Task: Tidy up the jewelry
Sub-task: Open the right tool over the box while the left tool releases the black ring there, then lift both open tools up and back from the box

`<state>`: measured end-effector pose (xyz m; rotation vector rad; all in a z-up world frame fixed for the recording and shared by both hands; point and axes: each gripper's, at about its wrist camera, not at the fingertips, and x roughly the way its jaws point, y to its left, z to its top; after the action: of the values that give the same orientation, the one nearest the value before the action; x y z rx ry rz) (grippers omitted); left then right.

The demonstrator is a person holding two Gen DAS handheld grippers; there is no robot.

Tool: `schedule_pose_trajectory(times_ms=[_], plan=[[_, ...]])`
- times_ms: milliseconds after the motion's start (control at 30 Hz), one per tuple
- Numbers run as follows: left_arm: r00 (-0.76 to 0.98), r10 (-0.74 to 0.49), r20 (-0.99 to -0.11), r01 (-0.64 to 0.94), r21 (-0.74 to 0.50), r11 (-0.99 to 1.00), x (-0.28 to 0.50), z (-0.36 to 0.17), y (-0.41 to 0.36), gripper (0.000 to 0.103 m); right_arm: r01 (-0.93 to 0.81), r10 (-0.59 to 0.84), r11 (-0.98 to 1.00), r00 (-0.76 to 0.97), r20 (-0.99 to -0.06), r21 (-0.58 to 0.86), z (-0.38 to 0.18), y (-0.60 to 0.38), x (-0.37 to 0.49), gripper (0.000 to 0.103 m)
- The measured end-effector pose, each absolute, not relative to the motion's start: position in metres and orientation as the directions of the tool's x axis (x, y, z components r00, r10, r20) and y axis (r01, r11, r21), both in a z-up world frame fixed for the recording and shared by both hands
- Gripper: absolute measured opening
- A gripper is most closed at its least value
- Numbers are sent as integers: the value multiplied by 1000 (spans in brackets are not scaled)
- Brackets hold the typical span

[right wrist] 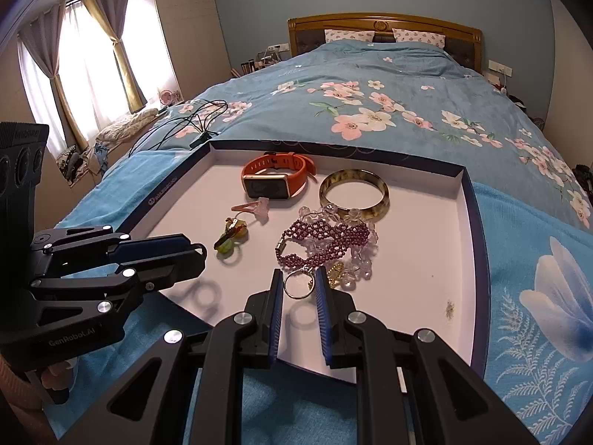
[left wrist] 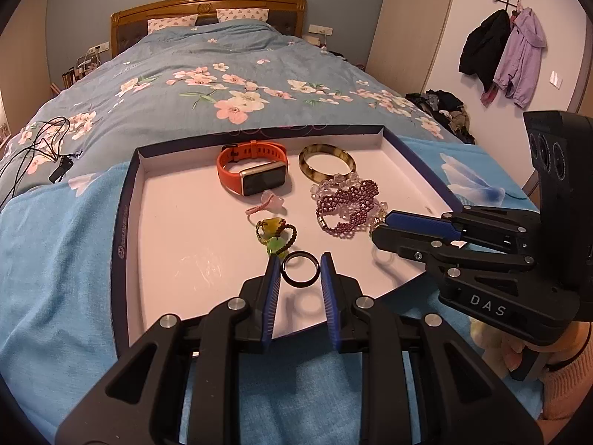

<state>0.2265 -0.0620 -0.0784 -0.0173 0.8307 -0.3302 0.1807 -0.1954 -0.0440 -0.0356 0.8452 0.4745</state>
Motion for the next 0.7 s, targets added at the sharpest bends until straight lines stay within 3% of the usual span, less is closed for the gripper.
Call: schedule_pose_trajectory(times_ms=[333,467,633,700], plan=[[602,-295,-742,275,-154,949,233,-91,-63,23,-405,378,902,576,-724,149,-44,-197,180,17],[603,-301,-738,274,-163,948,233,-91,-63,28,-397,381,904,588,-713,155,-41,-201,176,25],[637,-299,-711,271,-157,950,224,-83,-60,46,-382,385,909,616,-688,166,-33,-209,166,41],[660,-290,-693,266,-146,953,218,-76,-59,60,-373,375,915,643,-668,154,-27,-212,159,55]])
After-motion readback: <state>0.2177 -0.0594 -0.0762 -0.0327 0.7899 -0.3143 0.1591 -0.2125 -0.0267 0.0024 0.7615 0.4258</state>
